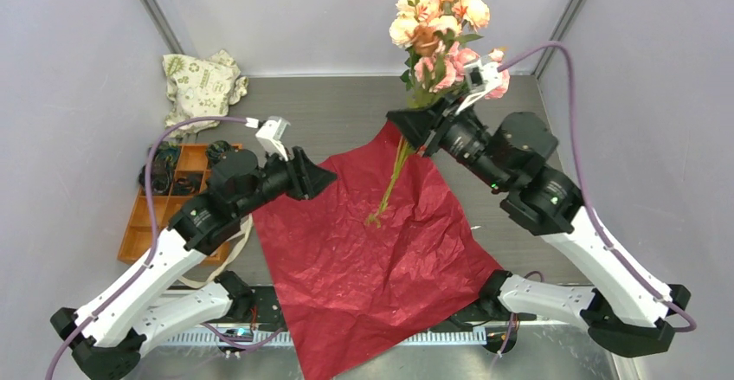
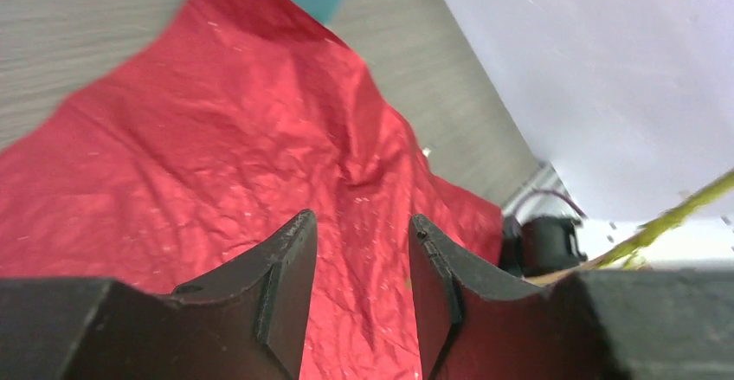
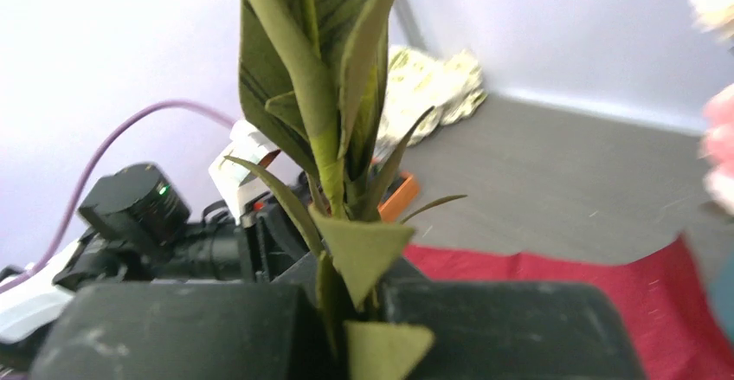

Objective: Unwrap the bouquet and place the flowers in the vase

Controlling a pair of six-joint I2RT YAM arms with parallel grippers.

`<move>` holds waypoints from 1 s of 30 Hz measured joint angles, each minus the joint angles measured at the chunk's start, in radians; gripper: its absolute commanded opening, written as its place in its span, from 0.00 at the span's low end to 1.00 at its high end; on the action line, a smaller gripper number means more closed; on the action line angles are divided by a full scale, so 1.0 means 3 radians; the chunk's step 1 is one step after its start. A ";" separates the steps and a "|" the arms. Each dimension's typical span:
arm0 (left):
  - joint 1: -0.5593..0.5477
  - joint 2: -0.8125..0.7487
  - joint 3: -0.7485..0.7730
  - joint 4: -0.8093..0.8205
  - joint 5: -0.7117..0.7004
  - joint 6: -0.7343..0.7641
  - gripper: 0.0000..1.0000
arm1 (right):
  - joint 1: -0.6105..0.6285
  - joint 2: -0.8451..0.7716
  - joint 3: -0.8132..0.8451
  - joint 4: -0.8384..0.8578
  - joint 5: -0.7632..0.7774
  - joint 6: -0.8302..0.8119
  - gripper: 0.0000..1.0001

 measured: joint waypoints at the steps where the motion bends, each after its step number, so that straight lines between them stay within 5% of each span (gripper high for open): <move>1: 0.0000 -0.0022 0.0045 -0.0072 -0.0142 0.0003 0.44 | 0.0000 -0.0010 0.0100 -0.0046 0.0086 -0.0113 0.01; 11: 0.0000 -0.0126 0.0062 -0.0383 -0.0785 0.0009 0.40 | 0.0000 0.0408 0.0807 -0.0015 0.0882 -0.1303 0.01; 30: 0.0000 -0.0117 -0.0103 -0.0393 -0.0966 0.0151 0.38 | -0.0006 0.1921 0.1189 0.1153 0.1589 -0.3067 0.01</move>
